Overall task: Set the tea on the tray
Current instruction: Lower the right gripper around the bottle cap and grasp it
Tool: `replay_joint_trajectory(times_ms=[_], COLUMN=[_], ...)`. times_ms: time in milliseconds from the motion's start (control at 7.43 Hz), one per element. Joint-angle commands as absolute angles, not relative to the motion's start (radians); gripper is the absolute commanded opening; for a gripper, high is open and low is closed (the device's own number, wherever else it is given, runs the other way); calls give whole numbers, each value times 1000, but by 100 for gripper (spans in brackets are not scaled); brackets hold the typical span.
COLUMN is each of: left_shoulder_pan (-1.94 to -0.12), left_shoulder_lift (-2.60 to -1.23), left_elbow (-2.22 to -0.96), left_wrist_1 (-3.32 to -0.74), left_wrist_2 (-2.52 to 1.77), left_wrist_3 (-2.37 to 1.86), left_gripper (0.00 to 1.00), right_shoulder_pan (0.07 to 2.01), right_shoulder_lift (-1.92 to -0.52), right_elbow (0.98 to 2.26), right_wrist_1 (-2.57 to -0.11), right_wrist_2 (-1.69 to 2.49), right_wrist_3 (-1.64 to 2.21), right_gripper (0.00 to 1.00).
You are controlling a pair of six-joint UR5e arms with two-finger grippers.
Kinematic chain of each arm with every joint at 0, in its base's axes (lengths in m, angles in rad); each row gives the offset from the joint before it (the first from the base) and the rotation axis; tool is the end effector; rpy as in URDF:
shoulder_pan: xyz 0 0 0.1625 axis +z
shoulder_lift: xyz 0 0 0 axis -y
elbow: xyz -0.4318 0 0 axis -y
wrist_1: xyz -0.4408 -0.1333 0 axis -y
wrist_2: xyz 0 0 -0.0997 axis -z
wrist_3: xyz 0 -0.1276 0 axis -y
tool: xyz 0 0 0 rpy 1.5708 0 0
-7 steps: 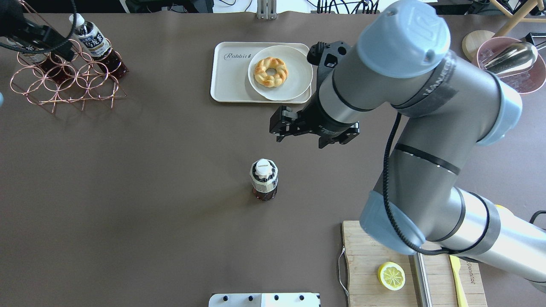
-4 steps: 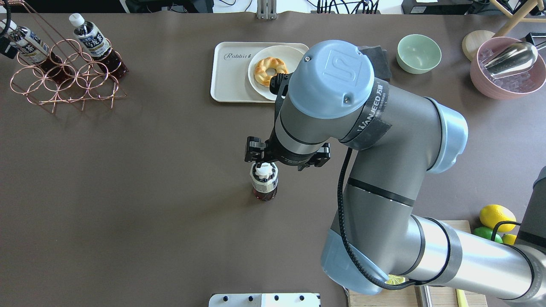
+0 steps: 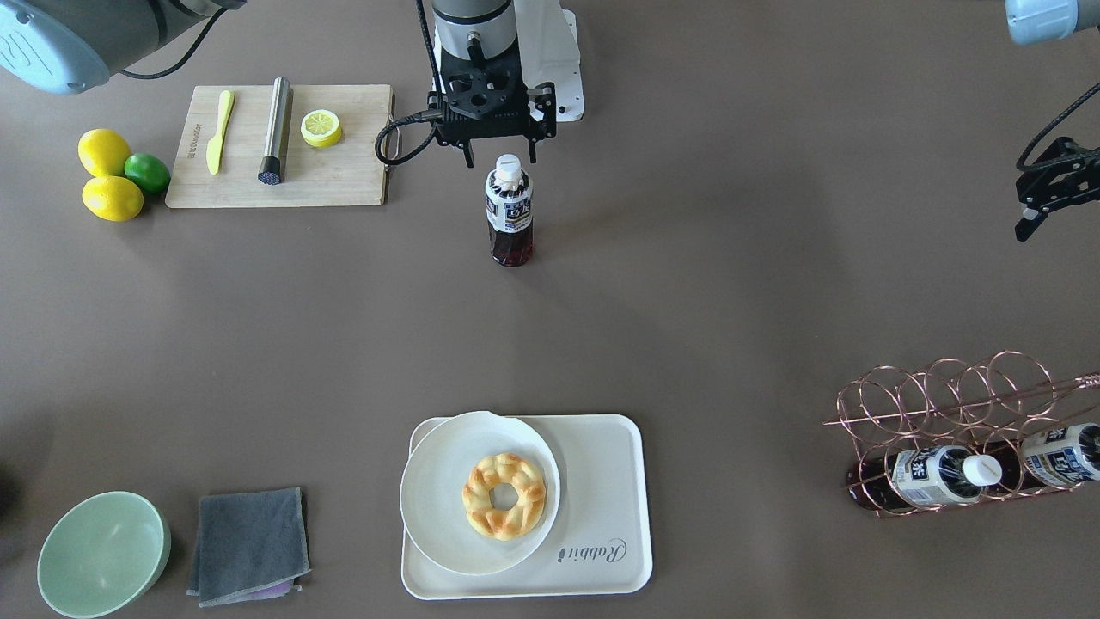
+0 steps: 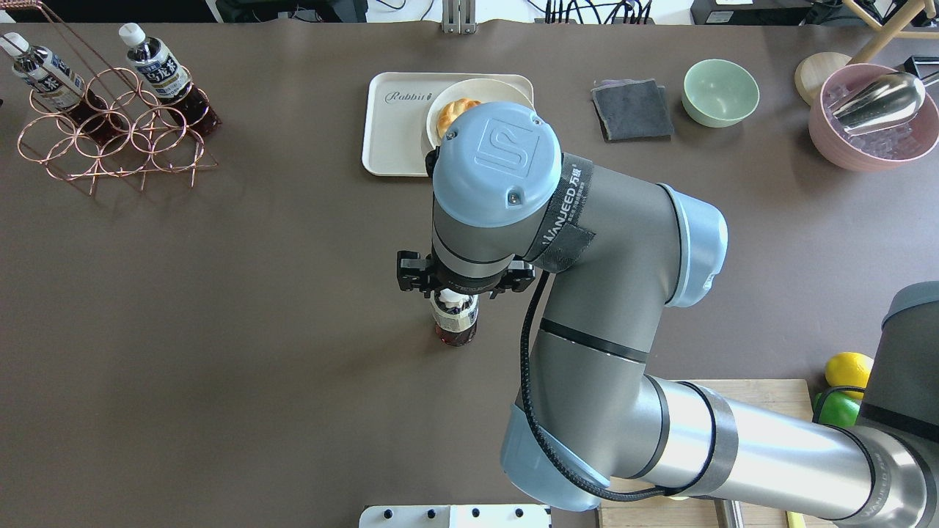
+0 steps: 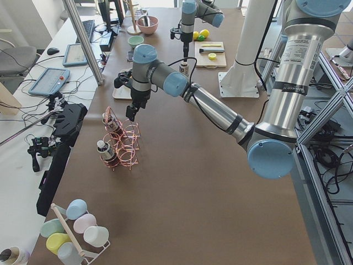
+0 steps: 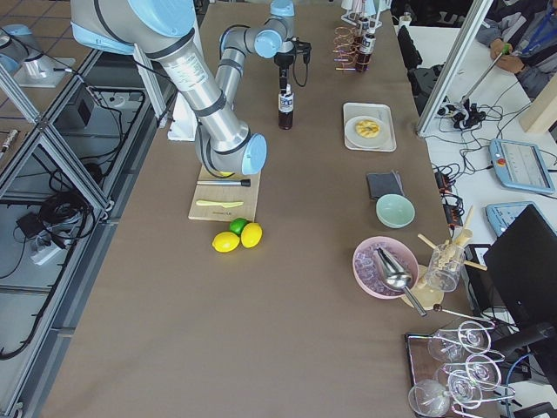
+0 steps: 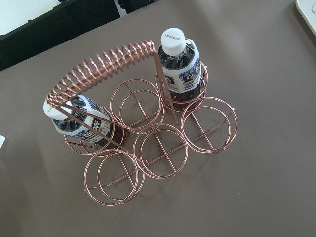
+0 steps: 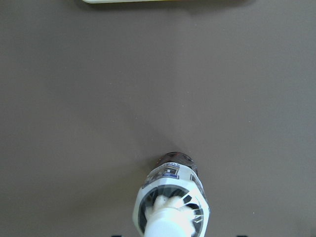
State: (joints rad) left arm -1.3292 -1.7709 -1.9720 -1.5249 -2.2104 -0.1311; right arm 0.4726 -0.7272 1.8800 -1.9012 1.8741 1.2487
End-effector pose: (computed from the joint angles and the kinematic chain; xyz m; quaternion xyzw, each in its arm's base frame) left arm 0.0852 -0.5846 0.3707 0.1997 0.3453 0.1365 0.9068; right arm -0.5431 -0.3845 0.0565 0.0252 -0.4179 0.0079 0.9081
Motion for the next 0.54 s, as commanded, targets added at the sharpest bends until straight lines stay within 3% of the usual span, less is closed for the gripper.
replay_joint_trajectory(times_ms=[0, 135, 269, 404], left_shoulder_pan=[-1333, -1333, -1333, -1333], left_shoulder_lift=[-1738, -1720, -1718, -1718], left_elbow=[-1971, -1970, -1967, -1960], left_wrist_1=[-1564, -1590, -1595, -1595], left_wrist_2=[-2210, -2209, -2209, -2209], left_wrist_3=[-129, -135, -133, -133], left_gripper=[97, 97, 97, 97], right_shoulder_pan=[466, 465, 462, 462], right_shoulder_lift=[-712, -710, -710, -709], right_elbow=[1844, 1841, 1842, 1844], right_wrist_1=[-1895, -1891, -1891, -1891], right_wrist_2=[1841, 1841, 1841, 1841], right_wrist_3=[1233, 1229, 1229, 1221], right_gripper=[68, 61, 37, 0])
